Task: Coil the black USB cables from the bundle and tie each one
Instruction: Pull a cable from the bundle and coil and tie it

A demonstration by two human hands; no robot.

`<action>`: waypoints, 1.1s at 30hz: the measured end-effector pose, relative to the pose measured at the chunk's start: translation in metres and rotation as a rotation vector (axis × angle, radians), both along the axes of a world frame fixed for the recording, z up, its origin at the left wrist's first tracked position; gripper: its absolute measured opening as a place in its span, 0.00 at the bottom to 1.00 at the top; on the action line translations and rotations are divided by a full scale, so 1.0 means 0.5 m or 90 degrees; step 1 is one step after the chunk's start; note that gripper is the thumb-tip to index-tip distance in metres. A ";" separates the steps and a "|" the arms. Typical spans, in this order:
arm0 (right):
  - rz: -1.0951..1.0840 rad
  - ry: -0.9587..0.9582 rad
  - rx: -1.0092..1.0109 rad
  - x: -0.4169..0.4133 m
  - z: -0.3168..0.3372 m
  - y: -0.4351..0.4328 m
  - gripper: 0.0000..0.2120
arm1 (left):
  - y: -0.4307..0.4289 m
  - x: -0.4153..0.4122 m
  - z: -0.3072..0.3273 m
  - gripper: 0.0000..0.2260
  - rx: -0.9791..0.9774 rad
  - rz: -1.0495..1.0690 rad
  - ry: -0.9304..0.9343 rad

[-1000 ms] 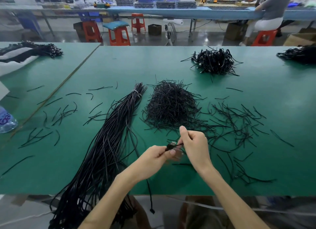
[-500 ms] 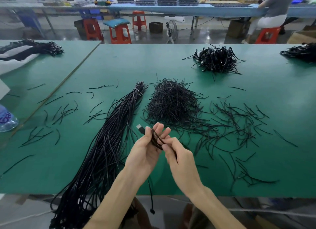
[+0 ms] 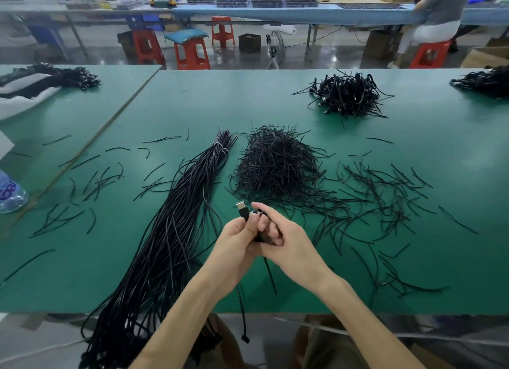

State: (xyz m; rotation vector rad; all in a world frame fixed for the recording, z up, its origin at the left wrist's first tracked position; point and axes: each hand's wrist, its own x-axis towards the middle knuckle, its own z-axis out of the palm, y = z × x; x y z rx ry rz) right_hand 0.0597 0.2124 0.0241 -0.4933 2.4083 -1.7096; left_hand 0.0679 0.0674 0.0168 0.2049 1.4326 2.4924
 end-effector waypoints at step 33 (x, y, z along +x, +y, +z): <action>0.119 0.248 0.536 0.005 -0.046 -0.018 0.33 | -0.093 -0.013 0.014 0.18 -0.965 -0.182 0.167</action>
